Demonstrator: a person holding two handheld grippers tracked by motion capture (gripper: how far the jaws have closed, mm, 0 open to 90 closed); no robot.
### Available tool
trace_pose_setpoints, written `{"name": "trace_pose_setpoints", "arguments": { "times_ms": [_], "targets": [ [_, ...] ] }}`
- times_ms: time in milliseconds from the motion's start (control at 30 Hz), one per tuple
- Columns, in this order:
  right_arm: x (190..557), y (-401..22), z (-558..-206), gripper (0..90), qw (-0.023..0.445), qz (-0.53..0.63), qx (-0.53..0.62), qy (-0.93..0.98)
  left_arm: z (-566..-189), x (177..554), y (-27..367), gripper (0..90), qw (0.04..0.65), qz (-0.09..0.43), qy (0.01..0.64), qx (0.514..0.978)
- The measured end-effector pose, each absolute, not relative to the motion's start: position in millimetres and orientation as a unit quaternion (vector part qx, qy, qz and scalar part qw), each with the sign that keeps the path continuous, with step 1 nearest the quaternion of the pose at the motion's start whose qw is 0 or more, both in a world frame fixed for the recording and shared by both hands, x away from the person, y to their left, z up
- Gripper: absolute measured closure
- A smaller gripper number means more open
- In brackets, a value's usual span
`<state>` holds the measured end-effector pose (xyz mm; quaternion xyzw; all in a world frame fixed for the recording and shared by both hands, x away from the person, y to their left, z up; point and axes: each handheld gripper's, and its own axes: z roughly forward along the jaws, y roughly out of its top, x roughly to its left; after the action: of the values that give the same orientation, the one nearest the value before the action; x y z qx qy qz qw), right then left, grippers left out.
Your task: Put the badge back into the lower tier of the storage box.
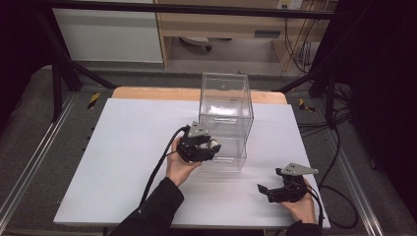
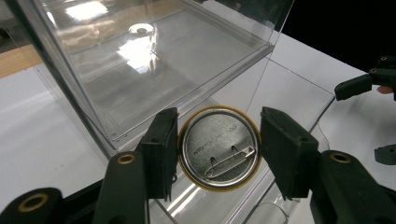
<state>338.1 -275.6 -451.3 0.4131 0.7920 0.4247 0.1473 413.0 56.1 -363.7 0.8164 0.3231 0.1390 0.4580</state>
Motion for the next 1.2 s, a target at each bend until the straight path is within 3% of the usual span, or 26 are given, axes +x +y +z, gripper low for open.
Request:
{"name": "trace_pose_setpoints", "arguments": {
  "times_ms": [1200],
  "targets": [
    [338.3, -276.0, -451.3, 1.0, 0.149, 0.426, 0.414, 0.79, -379.0, 423.0, 44.7, 46.8, 0.42, 0.118, 0.33, 0.837]
  ]
}}
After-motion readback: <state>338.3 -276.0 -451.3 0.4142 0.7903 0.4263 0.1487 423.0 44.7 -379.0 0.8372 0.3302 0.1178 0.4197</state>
